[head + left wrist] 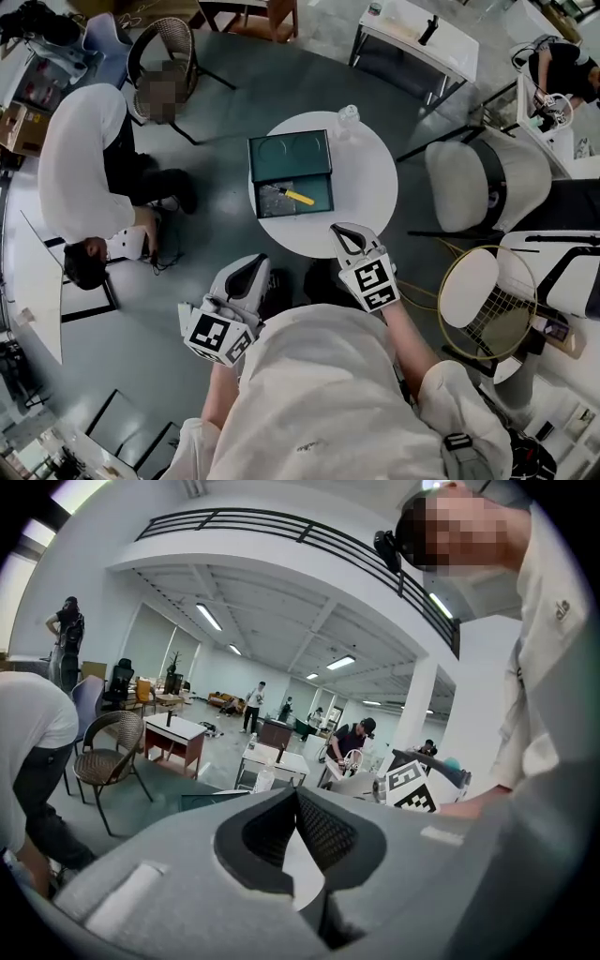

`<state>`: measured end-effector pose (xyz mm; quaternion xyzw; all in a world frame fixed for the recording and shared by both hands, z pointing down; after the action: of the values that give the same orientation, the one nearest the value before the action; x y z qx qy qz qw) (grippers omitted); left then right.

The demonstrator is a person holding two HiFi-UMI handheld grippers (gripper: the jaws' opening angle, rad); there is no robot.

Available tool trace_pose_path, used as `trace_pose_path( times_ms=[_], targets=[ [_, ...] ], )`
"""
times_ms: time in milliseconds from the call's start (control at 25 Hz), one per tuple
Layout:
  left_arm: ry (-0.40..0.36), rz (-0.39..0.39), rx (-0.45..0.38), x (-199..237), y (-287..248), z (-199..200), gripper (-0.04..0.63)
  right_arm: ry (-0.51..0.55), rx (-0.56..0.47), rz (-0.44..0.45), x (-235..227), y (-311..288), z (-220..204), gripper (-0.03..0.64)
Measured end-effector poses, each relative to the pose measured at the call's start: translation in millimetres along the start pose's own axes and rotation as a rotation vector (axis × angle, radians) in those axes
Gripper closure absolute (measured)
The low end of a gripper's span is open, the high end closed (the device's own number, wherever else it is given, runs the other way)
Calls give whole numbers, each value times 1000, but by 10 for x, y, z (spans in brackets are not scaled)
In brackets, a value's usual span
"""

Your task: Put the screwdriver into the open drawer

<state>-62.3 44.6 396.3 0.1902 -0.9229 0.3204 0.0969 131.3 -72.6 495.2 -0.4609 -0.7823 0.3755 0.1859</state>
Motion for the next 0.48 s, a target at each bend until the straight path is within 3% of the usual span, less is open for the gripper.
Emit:
trace_pose_path(
  times_ms=[480],
  targets=[
    [-104, -116, 2, 365, 354, -68, 585, -252, -239, 31, 520, 538, 391, 609]
  ],
)
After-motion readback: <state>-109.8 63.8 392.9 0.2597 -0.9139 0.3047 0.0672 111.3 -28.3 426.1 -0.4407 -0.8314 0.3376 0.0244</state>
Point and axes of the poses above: the fingertips, and each gripper's own axes: y backward along the fingers, x to its left, z out of its top, the point moved 8 cm from there along y, backward along the fingers, and after that the axes turned 15 degrees about x, right-handed, at the moved point
